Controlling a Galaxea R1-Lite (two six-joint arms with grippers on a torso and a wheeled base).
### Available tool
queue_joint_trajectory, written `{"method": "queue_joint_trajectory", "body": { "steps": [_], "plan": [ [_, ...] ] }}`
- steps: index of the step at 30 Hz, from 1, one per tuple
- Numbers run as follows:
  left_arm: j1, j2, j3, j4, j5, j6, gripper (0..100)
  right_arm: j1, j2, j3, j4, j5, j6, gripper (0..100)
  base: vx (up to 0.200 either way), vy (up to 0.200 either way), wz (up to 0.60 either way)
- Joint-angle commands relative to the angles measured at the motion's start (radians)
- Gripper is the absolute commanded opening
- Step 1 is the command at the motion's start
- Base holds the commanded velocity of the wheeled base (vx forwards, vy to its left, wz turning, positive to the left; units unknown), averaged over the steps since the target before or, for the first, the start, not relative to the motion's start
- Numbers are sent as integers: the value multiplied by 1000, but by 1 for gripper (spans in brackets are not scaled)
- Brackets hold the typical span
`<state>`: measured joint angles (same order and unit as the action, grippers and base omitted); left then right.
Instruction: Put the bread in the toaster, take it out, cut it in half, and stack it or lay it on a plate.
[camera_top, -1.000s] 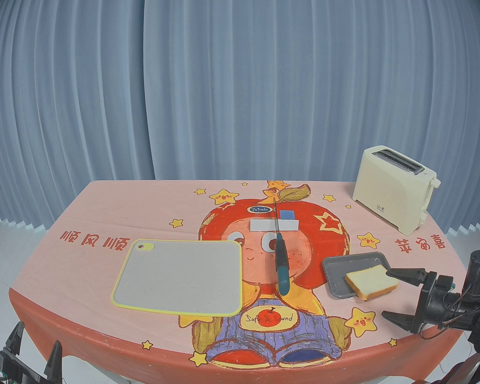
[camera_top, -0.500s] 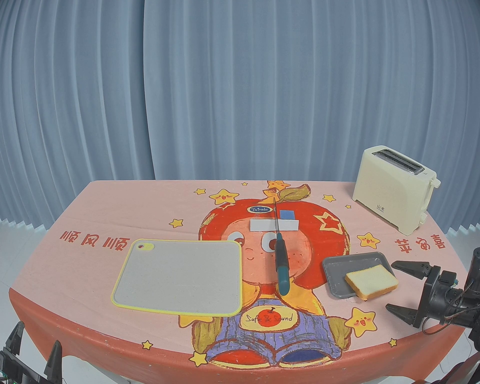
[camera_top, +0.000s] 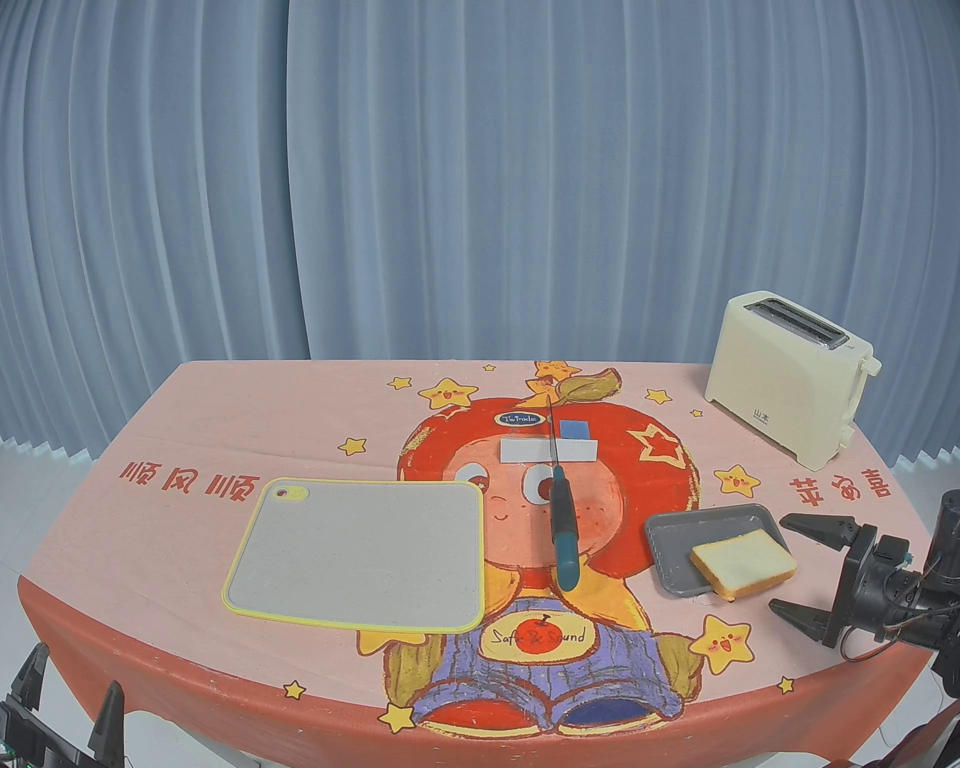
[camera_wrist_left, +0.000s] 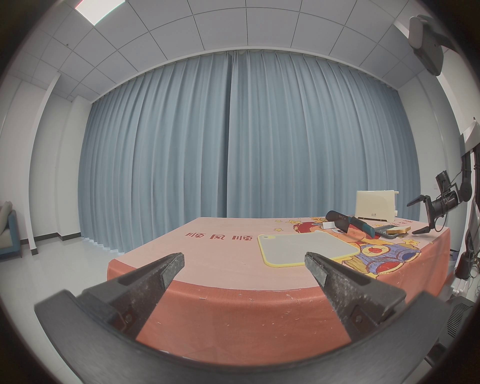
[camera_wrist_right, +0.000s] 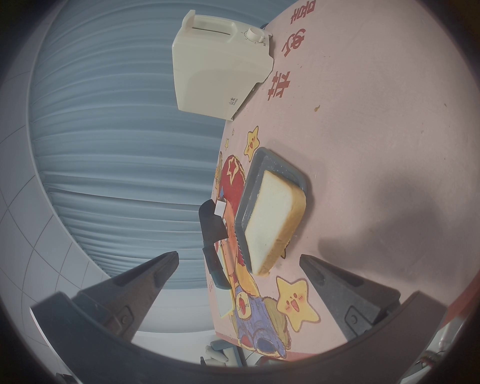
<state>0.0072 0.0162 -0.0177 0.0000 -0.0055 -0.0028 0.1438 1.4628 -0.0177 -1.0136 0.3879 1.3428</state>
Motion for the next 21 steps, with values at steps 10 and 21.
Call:
{"method": "queue_joint_trajectory", "body": {
  "steps": [10,21],
  "plan": [
    [0,-16,18,0,1,0,100,-27,68,-16,-23,0,3,100,0,0,0],
    [0,-16,18,0,1,0,100,-38,76,-51,-23,0,4,100,0,0,0]
  ]
}}
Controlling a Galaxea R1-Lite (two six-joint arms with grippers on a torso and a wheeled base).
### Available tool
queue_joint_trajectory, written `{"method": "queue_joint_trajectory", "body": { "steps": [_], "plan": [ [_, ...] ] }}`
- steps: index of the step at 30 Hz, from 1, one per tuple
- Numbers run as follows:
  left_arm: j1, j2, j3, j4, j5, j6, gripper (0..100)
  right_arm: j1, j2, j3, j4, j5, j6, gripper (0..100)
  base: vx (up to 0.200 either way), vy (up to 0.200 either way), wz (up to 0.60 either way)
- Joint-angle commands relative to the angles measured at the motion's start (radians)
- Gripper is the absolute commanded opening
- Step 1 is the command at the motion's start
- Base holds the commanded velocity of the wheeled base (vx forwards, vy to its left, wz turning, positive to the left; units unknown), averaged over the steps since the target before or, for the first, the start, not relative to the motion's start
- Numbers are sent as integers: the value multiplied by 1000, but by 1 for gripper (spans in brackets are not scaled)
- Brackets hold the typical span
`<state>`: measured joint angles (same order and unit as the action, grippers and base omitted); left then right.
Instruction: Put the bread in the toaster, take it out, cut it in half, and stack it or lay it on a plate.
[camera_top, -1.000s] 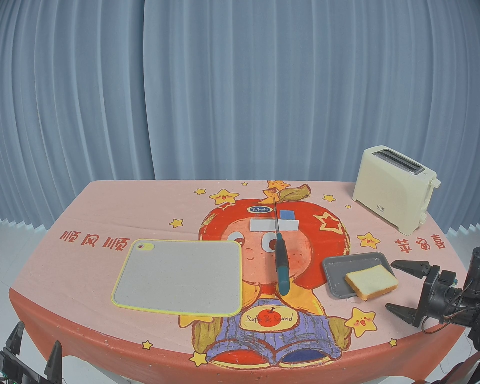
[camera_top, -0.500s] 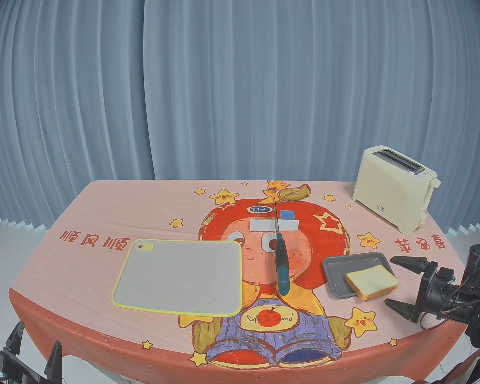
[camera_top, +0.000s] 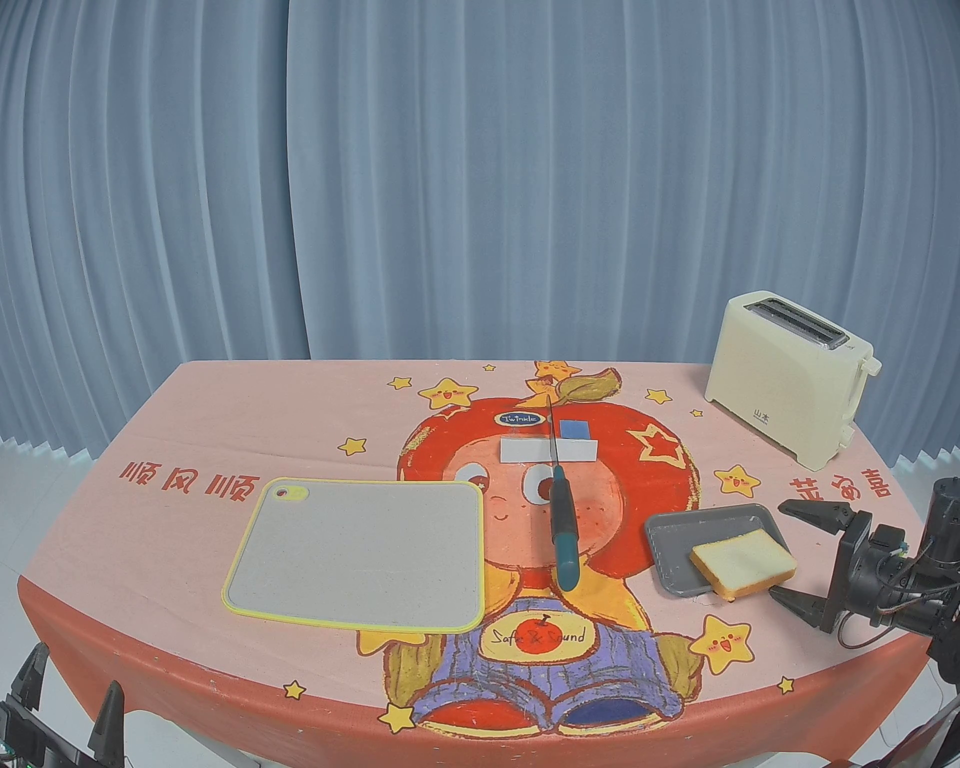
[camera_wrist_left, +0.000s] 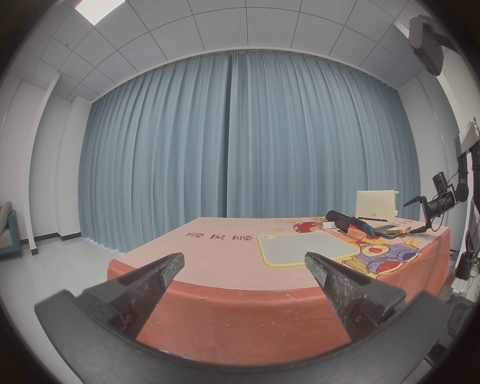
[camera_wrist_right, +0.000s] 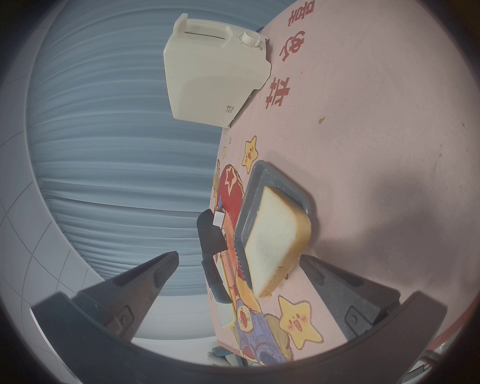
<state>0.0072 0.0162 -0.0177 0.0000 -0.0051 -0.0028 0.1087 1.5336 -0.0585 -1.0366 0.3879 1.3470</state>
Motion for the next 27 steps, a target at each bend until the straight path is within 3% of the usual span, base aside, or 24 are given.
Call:
{"method": "queue_joint_trajectory", "body": {
  "steps": [1,27],
  "plan": [
    [0,-16,18,0,1,0,100,-4,11,-12,0,0,0,100,0,0,0],
    [0,-16,18,0,-1,0,100,-17,33,-29,-2,0,0,100,0,0,0]
  ]
}}
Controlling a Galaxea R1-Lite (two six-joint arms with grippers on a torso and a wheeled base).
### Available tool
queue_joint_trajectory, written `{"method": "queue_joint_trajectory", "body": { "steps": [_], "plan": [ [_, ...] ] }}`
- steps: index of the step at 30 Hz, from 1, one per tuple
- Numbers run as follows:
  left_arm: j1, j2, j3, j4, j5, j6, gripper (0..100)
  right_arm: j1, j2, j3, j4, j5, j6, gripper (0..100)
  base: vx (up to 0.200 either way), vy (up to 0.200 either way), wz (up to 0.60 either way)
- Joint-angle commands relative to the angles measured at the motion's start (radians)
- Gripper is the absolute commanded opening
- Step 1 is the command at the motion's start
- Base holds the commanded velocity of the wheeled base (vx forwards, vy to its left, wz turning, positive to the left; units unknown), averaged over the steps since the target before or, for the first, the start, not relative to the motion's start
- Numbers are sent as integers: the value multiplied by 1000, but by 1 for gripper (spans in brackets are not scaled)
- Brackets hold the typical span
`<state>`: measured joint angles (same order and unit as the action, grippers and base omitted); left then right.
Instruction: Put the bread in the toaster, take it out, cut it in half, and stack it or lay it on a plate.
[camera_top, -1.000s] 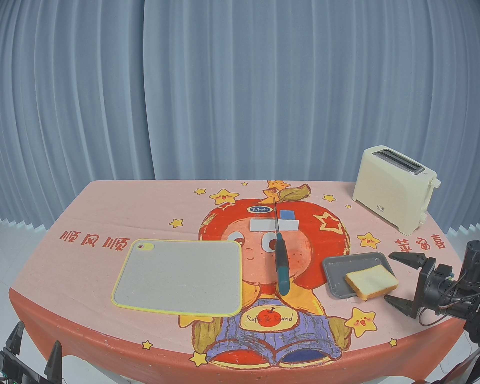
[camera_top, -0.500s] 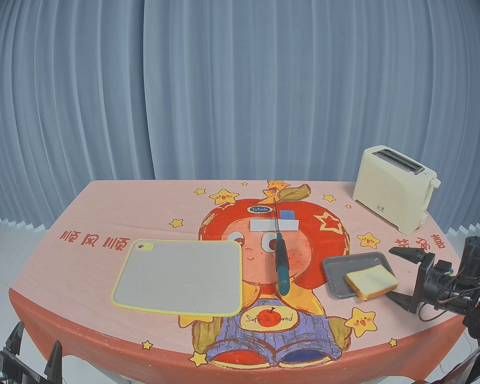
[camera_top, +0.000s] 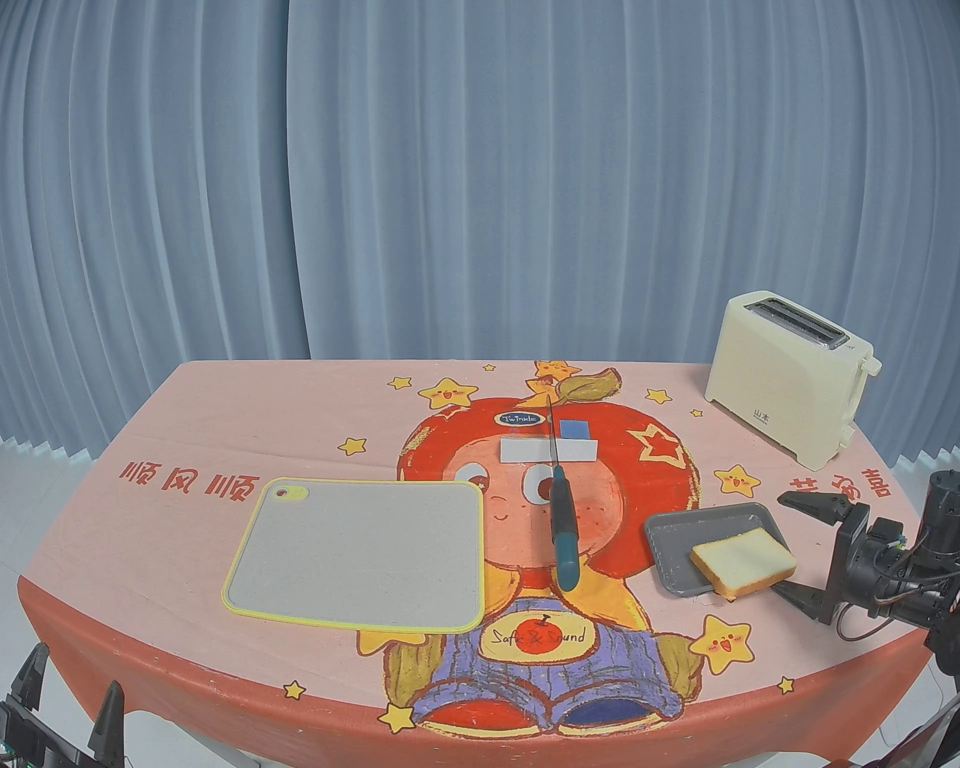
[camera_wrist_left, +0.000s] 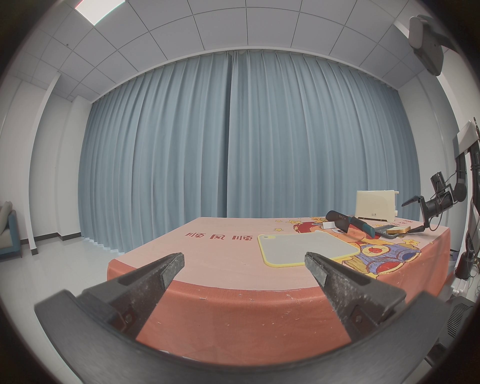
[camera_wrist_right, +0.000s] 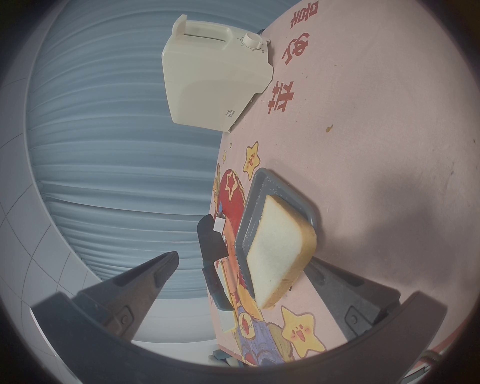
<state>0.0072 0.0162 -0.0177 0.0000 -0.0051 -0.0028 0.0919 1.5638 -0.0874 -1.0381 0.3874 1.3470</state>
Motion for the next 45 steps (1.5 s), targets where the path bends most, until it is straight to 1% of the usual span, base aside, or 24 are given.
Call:
{"method": "queue_joint_trajectory", "body": {
  "steps": [1,8,9,16,30,31,34,39,41,45],
  "plan": [
    [0,-16,18,0,1,0,100,0,5,0,0,1,0,100,0,0,0],
    [0,-16,18,0,1,0,100,0,30,2,0,1,0,100,0,0,0],
    [0,-16,18,0,1,0,100,0,51,3,0,1,0,0,0,0,0],
    [0,-16,18,0,1,0,100,2,128,3,0,1,-9,0,0,0,0],
    [0,-16,16,0,-1,0,100,0,119,11,-8,1,-8,0,0,0,0],
    [0,-16,18,0,-1,0,100,0,119,14,-16,1,-8,0,0,0,0],
    [0,-16,18,0,1,0,100,0,114,34,-89,-2,-3,0,0,0,0],
    [0,-16,18,0,1,0,100,6,114,87,-232,-1,0,0,0,0,0],
    [0,-16,18,0,-1,0,100,9,116,87,-258,-2,4,0,0,0,0],
    [0,-16,18,0,-1,0,100,5,119,87,-261,-2,7,0,0,0,0]
  ]
}}
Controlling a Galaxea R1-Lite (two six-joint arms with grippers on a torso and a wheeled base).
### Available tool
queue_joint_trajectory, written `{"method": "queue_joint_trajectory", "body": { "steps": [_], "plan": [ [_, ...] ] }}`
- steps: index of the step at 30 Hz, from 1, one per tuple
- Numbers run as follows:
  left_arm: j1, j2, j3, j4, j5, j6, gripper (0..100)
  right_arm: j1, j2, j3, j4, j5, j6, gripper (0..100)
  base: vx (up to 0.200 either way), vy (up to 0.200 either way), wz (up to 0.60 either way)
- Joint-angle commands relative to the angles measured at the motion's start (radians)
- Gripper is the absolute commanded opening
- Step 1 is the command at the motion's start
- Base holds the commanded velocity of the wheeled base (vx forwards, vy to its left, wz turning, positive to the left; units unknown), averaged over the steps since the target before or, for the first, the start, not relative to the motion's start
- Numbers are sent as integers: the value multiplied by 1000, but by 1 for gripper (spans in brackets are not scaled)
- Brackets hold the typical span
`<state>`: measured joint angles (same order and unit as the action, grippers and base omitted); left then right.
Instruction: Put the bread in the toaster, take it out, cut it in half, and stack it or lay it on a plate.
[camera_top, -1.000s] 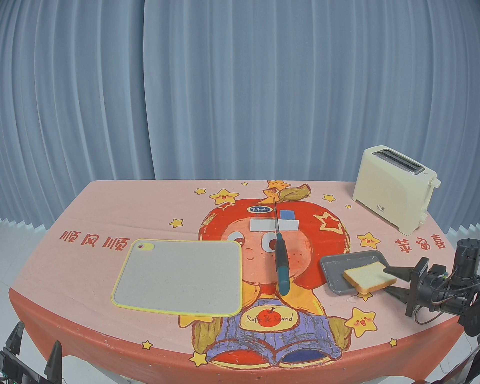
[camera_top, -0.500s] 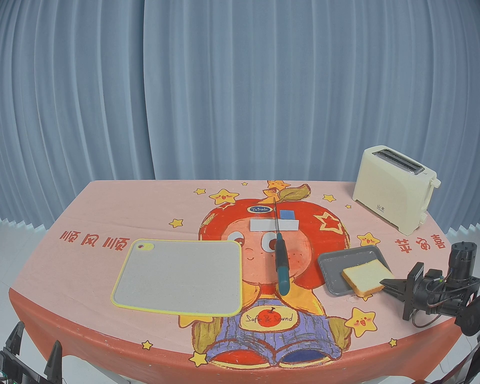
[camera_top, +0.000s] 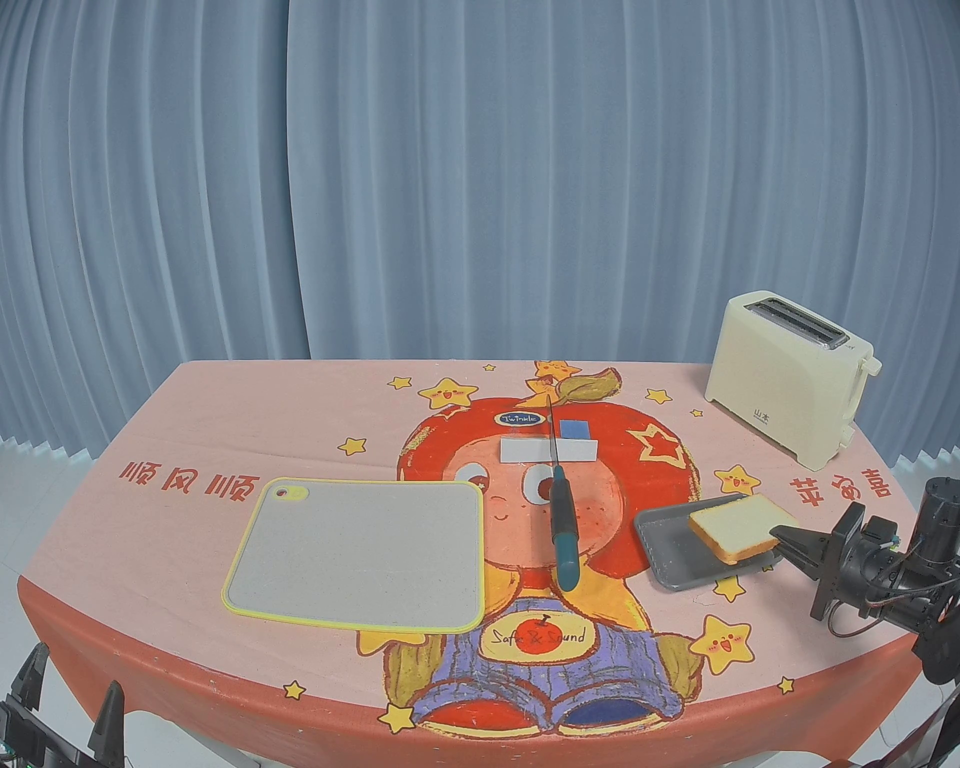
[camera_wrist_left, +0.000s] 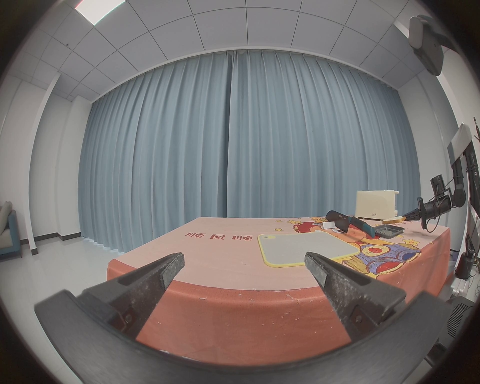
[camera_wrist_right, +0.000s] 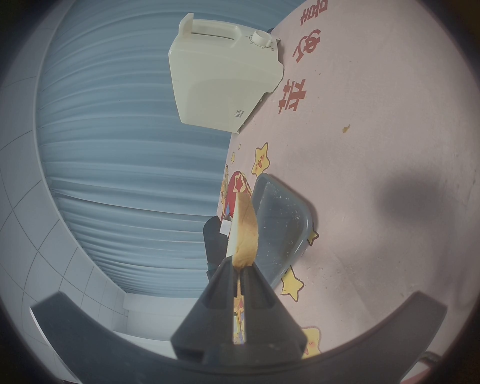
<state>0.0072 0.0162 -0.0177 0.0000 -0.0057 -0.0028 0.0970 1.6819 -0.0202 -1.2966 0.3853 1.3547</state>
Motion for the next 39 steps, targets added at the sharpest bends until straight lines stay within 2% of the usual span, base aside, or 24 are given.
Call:
{"method": "queue_joint_trajectory", "body": {
  "steps": [1,16,25,29,39],
  "plan": [
    [0,-16,18,0,0,0,100,-2,1,20,-1,0,0,0,0,0,0],
    [0,-16,18,0,1,0,100,-3,-33,20,-1,-11,-2,0,0,0,0],
    [0,-16,18,0,0,0,100,9,-199,20,86,-3,29,0,0,0,0],
    [0,-16,18,0,1,0,100,24,-208,20,114,-3,29,0,0,0,0],
    [0,-16,18,0,1,0,100,12,-209,20,123,-11,26,0,0,0,0]
  ]
}}
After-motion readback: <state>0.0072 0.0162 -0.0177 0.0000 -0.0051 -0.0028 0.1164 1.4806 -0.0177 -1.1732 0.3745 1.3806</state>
